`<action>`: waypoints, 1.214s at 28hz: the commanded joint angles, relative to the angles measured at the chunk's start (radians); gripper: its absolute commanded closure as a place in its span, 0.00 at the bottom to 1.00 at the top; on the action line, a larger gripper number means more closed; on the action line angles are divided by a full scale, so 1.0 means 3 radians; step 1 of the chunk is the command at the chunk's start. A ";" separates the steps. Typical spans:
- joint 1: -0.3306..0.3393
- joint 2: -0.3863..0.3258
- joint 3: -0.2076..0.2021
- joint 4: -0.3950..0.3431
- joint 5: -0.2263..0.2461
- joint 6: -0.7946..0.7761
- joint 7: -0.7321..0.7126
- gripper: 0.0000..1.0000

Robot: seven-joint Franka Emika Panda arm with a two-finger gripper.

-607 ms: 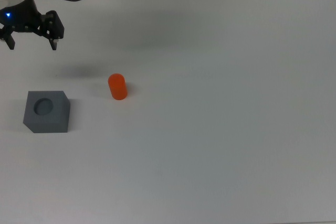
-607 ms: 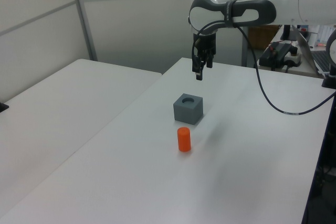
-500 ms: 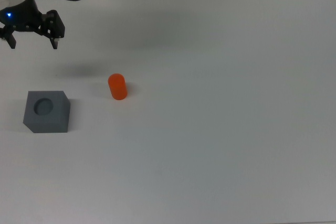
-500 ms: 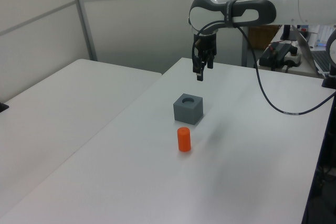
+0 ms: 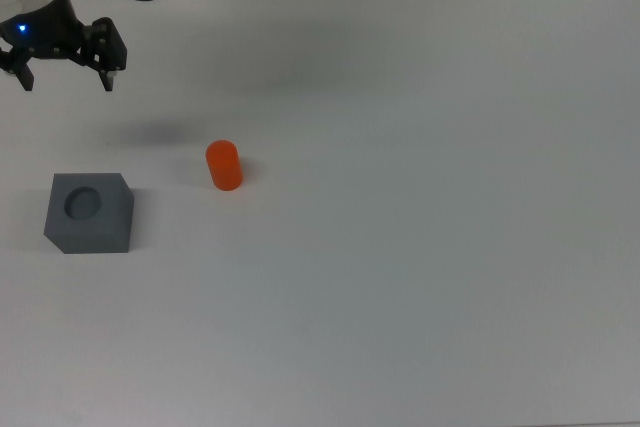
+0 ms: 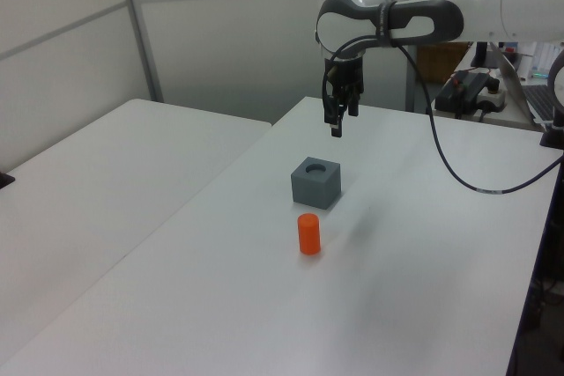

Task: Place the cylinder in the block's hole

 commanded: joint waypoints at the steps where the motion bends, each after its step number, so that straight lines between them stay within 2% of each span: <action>1: 0.0152 -0.0369 0.0003 -0.0391 -0.0041 -0.0034 -0.0012 0.00; 5: 0.0167 -0.0599 0.0018 -0.0663 -0.0030 0.0043 -0.0017 0.00; 7: 0.0279 -0.0712 0.0023 -0.0857 -0.0005 0.0180 -0.0017 0.00; 11: 0.0433 -0.0845 0.0018 -0.1220 0.0000 0.0462 -0.0017 0.00; 12: 0.0479 -0.0896 0.0018 -0.1398 0.0000 0.0614 -0.0017 0.00; 15: 0.0541 -0.0907 0.0018 -0.1573 -0.0005 0.0830 -0.0017 0.00; 20: 0.0628 -0.0795 0.0034 -0.1727 0.0005 0.1208 -0.0022 0.00; 22: 0.0633 -0.0657 0.0100 -0.1748 0.0005 0.1448 -0.0017 0.00; 27: 0.0633 -0.0350 0.0156 -0.1722 0.0000 0.1715 -0.0012 0.00; 34: 0.0638 -0.0150 0.0187 -0.1671 -0.0010 0.1956 0.0019 0.00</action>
